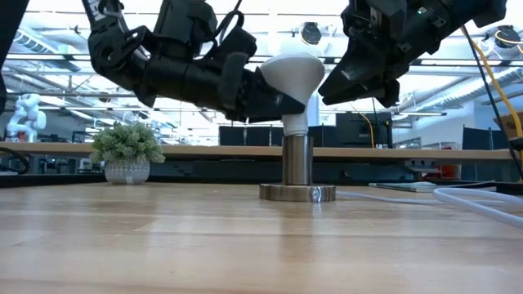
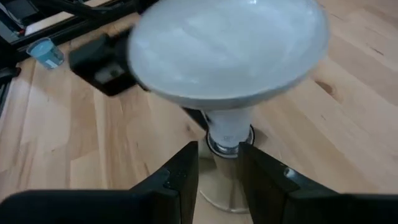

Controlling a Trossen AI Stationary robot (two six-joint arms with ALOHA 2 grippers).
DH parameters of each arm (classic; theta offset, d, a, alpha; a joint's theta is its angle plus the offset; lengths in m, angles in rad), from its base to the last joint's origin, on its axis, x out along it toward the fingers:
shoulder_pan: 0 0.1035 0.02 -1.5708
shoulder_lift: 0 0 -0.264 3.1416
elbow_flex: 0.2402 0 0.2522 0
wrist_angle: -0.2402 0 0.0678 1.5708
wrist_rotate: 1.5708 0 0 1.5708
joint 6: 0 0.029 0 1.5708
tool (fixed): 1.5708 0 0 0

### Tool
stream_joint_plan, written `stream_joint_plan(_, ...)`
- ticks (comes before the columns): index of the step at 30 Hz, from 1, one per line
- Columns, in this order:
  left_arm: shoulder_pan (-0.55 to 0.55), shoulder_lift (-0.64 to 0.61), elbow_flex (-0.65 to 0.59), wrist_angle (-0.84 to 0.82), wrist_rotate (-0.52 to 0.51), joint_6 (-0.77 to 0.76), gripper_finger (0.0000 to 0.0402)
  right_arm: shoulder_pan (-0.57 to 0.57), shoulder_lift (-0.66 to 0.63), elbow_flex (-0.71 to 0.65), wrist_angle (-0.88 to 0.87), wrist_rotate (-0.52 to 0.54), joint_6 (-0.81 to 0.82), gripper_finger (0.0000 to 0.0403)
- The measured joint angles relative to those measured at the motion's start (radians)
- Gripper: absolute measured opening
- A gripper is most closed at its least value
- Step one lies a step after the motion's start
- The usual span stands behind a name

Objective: Screw lightbulb
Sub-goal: Insert the white light bulb into the gold lamp

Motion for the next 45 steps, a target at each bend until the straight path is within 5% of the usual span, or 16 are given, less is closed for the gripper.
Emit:
stream_joint_plan(30,0.004,-0.046,0.011,-0.162,0.047,-0.076,0.0232,0.056,0.009,-0.030,-0.174,-0.001,0.217,0.0107)
stream_joint_plan(33,0.011,-0.054,0.013,-0.175,0.048,-0.083,0.0232,0.072,0.035,-0.054,-0.103,0.007,0.225,0.0107)
stream_joint_plan(40,0.001,-0.054,0.013,-0.205,0.061,-0.084,0.0232,0.117,0.182,-0.151,0.364,0.087,0.098,0.0107)
stream_joint_plan(45,-0.008,-0.054,0.026,-0.207,0.061,-0.081,0.0232,0.139,0.246,-0.163,0.453,0.091,0.103,0.0107)
